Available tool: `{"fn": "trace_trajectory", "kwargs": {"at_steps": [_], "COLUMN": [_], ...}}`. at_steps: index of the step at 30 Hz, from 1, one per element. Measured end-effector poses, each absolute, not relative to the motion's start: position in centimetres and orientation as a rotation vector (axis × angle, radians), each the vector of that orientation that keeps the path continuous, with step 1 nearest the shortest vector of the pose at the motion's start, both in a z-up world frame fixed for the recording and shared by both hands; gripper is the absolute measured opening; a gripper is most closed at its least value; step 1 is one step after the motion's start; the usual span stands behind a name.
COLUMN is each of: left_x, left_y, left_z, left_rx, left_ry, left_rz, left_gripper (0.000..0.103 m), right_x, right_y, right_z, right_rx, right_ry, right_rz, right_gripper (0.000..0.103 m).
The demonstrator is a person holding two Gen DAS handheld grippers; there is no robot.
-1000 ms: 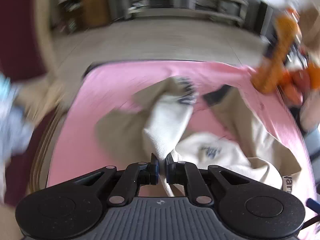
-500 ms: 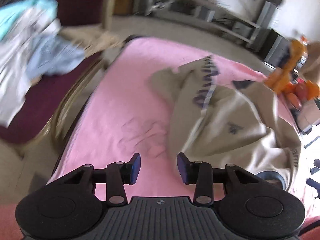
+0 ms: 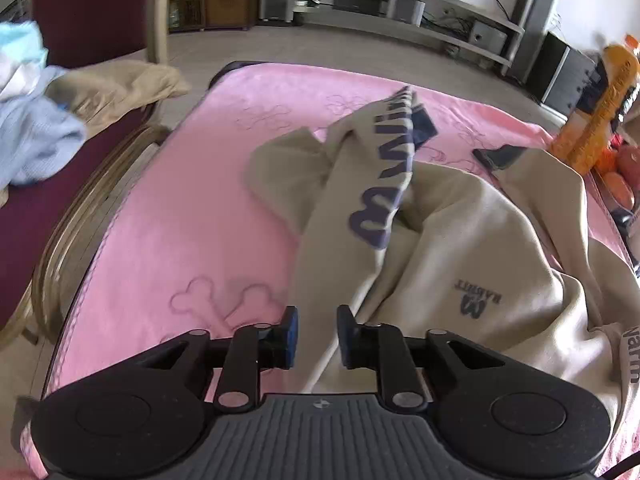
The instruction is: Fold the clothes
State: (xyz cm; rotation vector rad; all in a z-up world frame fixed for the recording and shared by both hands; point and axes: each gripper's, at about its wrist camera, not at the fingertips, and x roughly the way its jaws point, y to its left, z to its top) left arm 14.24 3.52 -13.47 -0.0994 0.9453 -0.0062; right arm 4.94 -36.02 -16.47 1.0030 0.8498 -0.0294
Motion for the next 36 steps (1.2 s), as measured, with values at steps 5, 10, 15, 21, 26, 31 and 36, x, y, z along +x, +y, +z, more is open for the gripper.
{"fn": "trace_trajectory", "kwargs": {"at_steps": [5, 10, 15, 21, 26, 31, 36], "left_x": [15.3, 16.4, 16.2, 14.4, 14.7, 15.1, 15.4], "left_y": [2.2, 1.6, 3.3, 6.6, 6.7, 6.7, 7.0], "left_z": [-14.0, -14.7, -14.3, -13.8, -14.8, -15.8, -16.6], "left_rx": [-0.062, 0.015, 0.056, -0.038, -0.094, -0.151, -0.205], "left_ry": [0.955, 0.965, 0.941, 0.930, 0.950, 0.970, 0.978], "left_rz": [-0.016, 0.027, 0.148, 0.164, 0.129, 0.094, 0.069], "left_gripper": [0.042, 0.041, 0.013, 0.019, 0.039, 0.033, 0.022], "right_x": [5.2, 5.3, 5.4, 5.3, 5.4, 5.3, 5.4], "right_y": [-35.7, -35.6, -35.6, -35.9, -35.7, -35.9, -36.0], "right_z": [-16.4, -16.5, -16.5, -16.7, -16.6, -16.7, -16.5], "right_rx": [1.003, 1.009, 1.008, 1.034, 1.024, 1.023, 1.017], "right_ry": [0.859, 0.866, 0.867, 0.870, 0.872, 0.869, 0.851], "right_rz": [-0.016, -0.010, -0.008, -0.011, -0.011, -0.023, -0.023], "right_gripper": [0.055, 0.056, 0.057, 0.058, 0.059, 0.060, 0.060]}}
